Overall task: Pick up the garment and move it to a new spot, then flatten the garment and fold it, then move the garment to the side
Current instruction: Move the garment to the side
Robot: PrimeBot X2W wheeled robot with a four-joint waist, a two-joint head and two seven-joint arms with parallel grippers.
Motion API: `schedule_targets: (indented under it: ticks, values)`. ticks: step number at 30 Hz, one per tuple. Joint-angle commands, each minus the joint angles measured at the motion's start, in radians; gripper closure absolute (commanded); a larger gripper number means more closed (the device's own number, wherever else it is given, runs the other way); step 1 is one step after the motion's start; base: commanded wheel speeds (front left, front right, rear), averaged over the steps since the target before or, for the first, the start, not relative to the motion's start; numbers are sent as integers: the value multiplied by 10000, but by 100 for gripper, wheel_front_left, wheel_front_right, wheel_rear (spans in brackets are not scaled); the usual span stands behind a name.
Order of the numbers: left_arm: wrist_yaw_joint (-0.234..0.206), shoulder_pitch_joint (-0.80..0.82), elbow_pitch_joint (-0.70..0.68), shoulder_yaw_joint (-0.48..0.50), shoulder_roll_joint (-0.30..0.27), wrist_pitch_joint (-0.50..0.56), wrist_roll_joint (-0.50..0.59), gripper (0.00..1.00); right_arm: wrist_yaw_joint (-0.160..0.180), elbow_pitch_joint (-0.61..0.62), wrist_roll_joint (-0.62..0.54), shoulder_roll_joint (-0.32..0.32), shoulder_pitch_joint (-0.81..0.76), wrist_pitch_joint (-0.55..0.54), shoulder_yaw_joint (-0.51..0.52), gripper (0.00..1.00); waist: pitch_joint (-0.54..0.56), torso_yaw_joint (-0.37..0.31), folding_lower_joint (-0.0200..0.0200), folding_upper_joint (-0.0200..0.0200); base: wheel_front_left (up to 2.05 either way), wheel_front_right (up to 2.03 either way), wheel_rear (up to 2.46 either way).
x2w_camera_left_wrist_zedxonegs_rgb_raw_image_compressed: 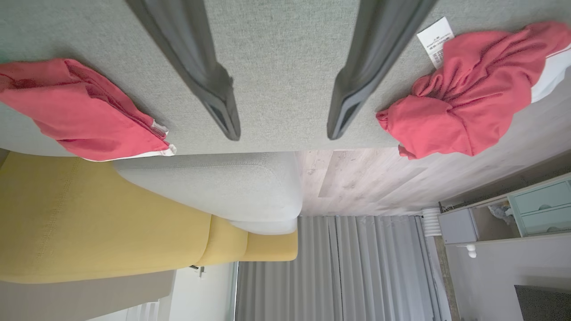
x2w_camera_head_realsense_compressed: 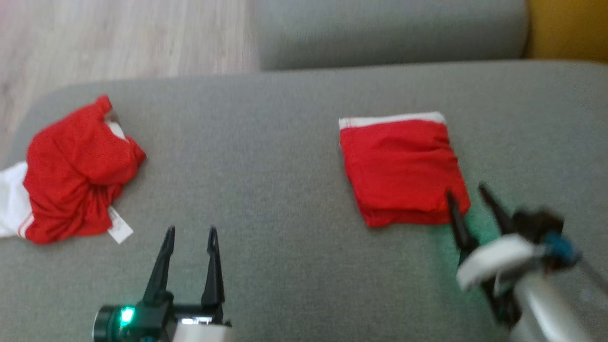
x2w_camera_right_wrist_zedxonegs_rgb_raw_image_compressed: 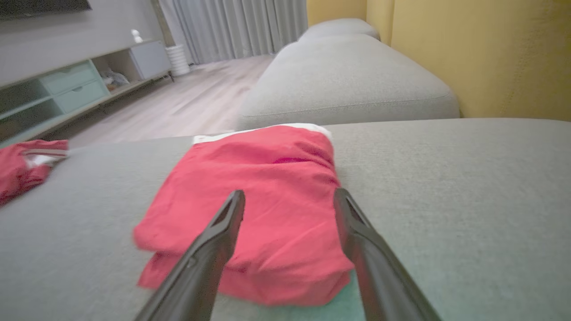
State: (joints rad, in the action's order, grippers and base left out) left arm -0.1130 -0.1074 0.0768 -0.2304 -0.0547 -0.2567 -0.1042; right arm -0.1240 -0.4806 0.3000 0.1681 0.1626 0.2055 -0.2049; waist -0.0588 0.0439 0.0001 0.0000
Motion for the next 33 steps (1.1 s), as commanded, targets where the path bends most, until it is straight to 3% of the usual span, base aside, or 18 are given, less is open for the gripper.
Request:
schedule_targets:
  ticks: [1, 11, 15, 16, 18, 25, 33]
  values:
    - [58, 599, -384, 188, 45, -51, 67, 0, -67, 116, 139, 256, 957, -311, -120, 0, -496, 121, -1, 0, 0, 0, 0]
    - [18, 1399, -479, -201, 45, -51, -147, 0, -67, -1551, 645, 1076, 3173, -2952, 392, 0, -1483, 542, -1, 0, 0, 0, 0]
    - [-84, 1574, -520, -252, 45, -51, -258, 0, -67, -2006, 1303, 1085, 3319, -3857, -85, 0, -1707, 642, -1, 0, 0, 0, 0]
    - [-104, 1590, -524, -242, 45, -51, -280, 0, -67, -2001, 1556, 1051, 3302, -3942, -251, 21, -1743, 639, -1, 0, 0, 0, 0]
    - [-135, 1613, -532, -213, 45, -51, -302, 0, -67, -1943, 1993, 1059, 3246, -4008, -564, 100, -1797, 598, -1, 0, 0, 0, 0]
    - [-110, 1721, -616, -109, 45, -51, -273, 0, -67, -1708, 2696, 1882, 3382, -3625, -752, 100, -2054, 47, -1, 0, 0, 0, 0]
    - [260, 2256, -728, -177, 45, -51, -337, 0, -67, -1273, 2637, 4320, 3745, -4037, -135, 100, -3078, -735, -1, 0, 0, 0, 0]
